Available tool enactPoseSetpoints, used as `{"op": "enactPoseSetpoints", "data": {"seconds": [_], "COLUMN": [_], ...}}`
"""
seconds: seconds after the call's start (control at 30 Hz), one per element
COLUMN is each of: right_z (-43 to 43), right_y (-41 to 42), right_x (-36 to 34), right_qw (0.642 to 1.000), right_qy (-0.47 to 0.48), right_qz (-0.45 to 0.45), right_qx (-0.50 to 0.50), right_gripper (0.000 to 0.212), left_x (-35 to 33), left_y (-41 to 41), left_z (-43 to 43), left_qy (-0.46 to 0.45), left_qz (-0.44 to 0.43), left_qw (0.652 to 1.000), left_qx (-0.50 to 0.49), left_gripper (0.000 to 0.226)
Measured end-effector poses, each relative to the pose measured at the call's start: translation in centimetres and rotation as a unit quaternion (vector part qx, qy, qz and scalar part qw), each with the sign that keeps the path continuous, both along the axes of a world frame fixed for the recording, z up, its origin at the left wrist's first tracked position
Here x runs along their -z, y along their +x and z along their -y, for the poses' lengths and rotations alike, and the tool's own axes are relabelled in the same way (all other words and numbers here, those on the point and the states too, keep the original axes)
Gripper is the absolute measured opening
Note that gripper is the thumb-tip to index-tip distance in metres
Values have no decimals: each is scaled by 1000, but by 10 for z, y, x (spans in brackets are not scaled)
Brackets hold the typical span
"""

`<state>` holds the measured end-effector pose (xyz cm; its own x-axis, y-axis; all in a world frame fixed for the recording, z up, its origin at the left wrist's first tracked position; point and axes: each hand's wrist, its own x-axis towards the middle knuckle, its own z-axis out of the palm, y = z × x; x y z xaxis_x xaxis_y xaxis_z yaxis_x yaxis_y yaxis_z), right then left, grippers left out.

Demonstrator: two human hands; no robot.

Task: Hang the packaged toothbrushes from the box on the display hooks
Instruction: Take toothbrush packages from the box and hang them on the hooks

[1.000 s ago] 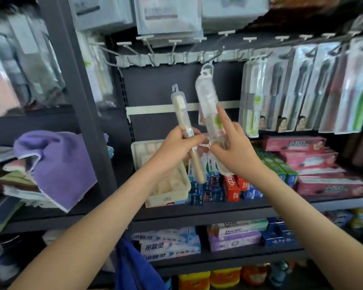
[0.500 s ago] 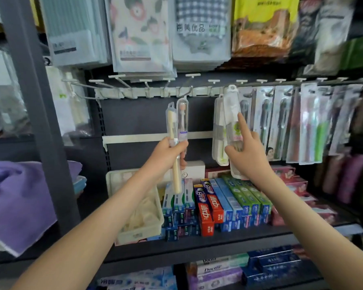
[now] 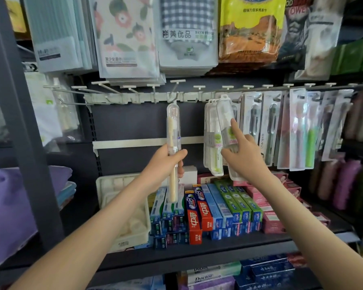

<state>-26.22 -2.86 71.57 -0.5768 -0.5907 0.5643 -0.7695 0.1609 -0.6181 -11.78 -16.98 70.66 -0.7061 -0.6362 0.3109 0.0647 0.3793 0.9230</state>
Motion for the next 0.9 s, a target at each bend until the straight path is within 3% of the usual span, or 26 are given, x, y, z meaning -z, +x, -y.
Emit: {"op": "enactPoseSetpoints", "data": {"seconds": [0.37,0.53,0.63,0.7,0.8,0.9], "right_z": [35,54,55,54,46,39], "right_y": [-14,-27,-24,-15,8,31], "right_x": [-4,3,7,5,-2,-3], "right_qw": [996,993,993,997,997,962], "right_qy": [88,117,116,67,-4,29], "right_qz": [5,-2,-5,-23,2,83], "right_qx": [-8,-10,17,24,-74,-258], "right_gripper": [81,85,78,64,43,31], "left_x": [5,9,13,16,17,16], "left_y": [-16,-11,0,6,10,12], "left_z": [-13,-15,-14,-10,-4,-3], "left_qy": [15,79,29,16,42,33], "left_qz": [25,22,32,24,12,15], "left_qw": [1000,995,998,998,998,997], "left_qx": [8,62,55,51,52,72], "left_gripper": [30,16,23,25,24,18]}}
